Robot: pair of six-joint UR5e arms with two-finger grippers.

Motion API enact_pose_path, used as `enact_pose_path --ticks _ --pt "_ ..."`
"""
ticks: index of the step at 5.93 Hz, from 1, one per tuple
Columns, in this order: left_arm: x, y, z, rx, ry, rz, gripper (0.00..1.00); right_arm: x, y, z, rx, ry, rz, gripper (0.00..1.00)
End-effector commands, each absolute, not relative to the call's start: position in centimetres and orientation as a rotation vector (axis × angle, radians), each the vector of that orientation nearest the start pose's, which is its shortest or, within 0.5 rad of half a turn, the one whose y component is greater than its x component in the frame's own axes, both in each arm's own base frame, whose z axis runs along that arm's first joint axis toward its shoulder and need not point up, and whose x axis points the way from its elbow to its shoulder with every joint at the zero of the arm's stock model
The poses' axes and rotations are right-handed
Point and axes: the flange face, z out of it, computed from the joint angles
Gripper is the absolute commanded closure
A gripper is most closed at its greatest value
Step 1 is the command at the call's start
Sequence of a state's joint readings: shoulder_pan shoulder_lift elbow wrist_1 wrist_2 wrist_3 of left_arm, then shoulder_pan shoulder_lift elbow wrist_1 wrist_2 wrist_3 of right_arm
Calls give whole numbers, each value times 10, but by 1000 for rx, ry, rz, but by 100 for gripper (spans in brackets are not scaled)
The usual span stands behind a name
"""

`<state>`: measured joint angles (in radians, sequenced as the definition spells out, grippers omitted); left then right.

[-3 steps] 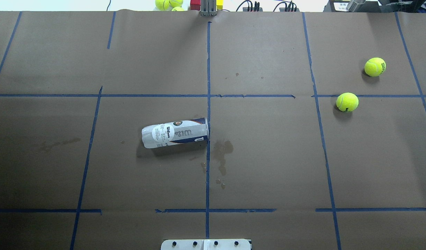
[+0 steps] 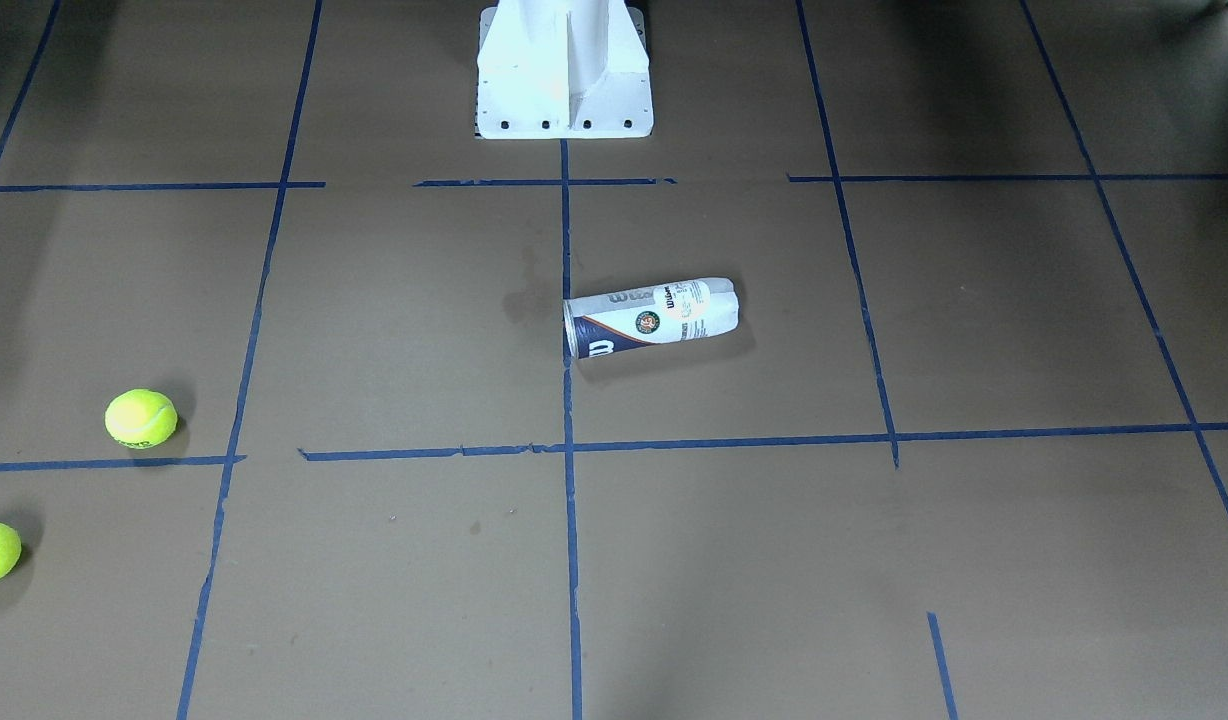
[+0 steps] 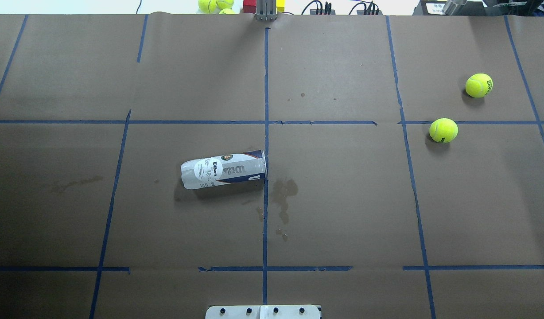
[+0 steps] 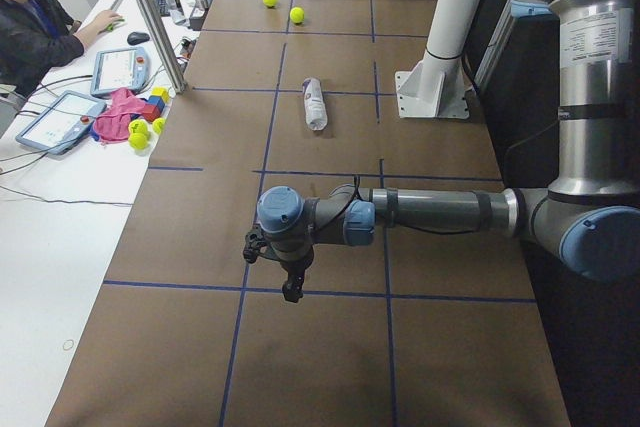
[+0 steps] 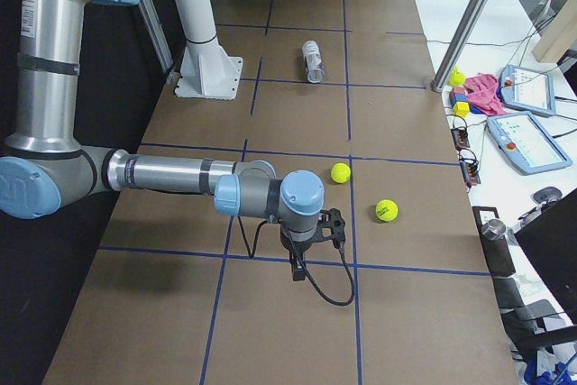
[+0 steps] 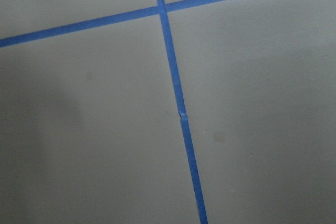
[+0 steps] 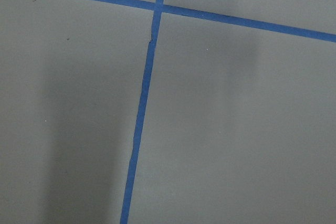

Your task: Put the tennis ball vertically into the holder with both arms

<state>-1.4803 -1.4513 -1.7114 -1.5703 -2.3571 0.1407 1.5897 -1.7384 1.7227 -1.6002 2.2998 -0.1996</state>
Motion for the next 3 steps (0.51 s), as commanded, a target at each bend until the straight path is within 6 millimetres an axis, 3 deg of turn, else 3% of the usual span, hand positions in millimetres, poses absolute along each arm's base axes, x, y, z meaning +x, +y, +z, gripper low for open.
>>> enact_pose_path --ticks 1,2,3 --pt "-21 -453 629 85 785 248 0 74 -419 661 47 -729 -161 0" --pt "-21 -464 618 158 780 274 0 72 -426 653 61 -727 -166 0" --pt "-21 -479 594 238 776 303 0 74 -457 623 126 -716 -190 0"
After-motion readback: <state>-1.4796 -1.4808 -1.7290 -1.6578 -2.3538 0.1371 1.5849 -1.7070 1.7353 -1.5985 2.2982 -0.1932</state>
